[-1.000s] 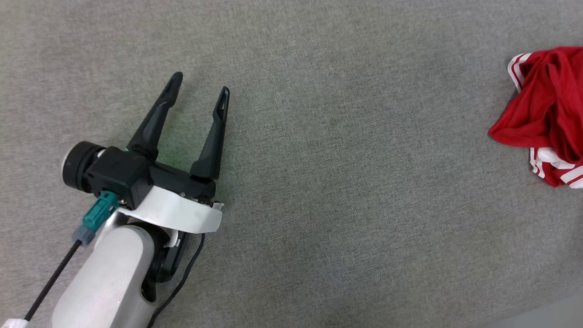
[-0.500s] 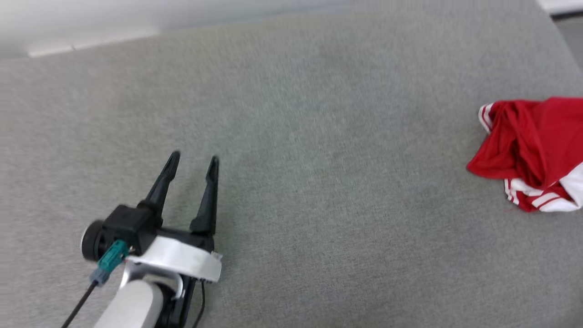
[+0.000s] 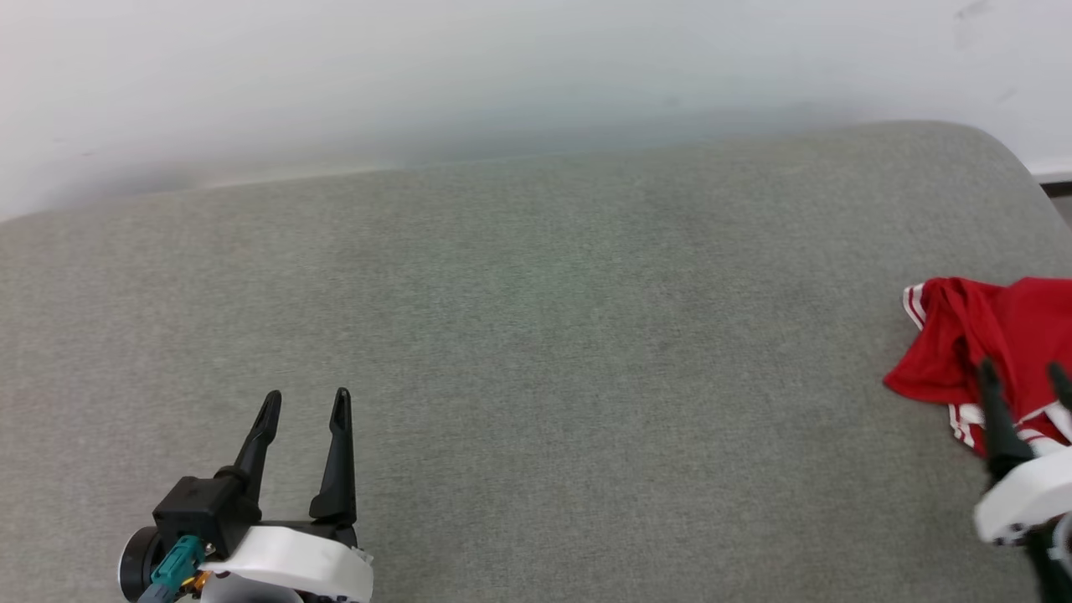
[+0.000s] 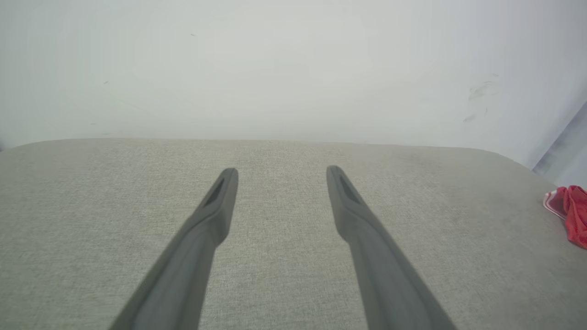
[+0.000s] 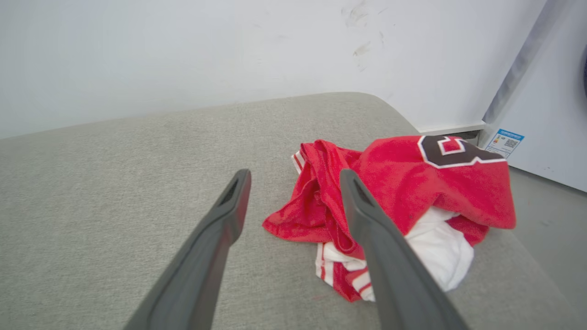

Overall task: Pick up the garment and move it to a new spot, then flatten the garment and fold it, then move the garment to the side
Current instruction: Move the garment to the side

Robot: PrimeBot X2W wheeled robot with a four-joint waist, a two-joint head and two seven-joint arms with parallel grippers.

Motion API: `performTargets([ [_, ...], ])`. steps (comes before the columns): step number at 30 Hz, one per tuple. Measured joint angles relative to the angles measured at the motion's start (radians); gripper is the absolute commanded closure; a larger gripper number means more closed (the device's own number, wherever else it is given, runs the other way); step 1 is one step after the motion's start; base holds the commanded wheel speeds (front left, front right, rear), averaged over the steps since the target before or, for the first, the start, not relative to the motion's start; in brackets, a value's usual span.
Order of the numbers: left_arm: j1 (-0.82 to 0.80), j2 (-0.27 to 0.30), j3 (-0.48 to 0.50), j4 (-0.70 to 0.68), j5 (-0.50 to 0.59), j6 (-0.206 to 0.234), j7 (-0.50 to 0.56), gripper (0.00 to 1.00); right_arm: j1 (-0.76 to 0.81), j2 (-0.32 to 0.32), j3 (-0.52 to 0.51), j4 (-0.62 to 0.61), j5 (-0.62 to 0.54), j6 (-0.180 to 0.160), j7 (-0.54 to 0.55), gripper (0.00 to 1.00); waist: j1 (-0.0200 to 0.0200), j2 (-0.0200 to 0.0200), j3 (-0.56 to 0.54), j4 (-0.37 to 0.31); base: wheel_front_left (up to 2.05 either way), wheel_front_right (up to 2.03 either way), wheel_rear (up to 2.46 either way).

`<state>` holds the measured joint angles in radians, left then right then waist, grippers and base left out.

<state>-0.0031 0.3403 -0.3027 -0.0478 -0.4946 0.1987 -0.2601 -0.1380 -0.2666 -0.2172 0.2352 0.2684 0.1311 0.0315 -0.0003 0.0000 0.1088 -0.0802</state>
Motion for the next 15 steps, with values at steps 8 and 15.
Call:
performTargets([
  [8, 0.015, 0.007, 0.004, 0.012, -0.001, 0.002, 0.0, 0.0, 0.1, 0.149, 0.137, -0.198, -0.056, 0.0, 0.026, 0.0, 0.0001, 0.0, -0.039, 0.05, 0.0, 0.0, 0.0],
  [15, 0.057, 0.01, 0.016, 0.024, -0.001, 0.01, 0.0, 0.0, 0.177, 0.19, 0.184, -0.292, -0.084, 0.0, 0.024, 0.0, 0.0001, 0.0, -0.084, 0.065, 0.0, 0.0, 0.0],
])
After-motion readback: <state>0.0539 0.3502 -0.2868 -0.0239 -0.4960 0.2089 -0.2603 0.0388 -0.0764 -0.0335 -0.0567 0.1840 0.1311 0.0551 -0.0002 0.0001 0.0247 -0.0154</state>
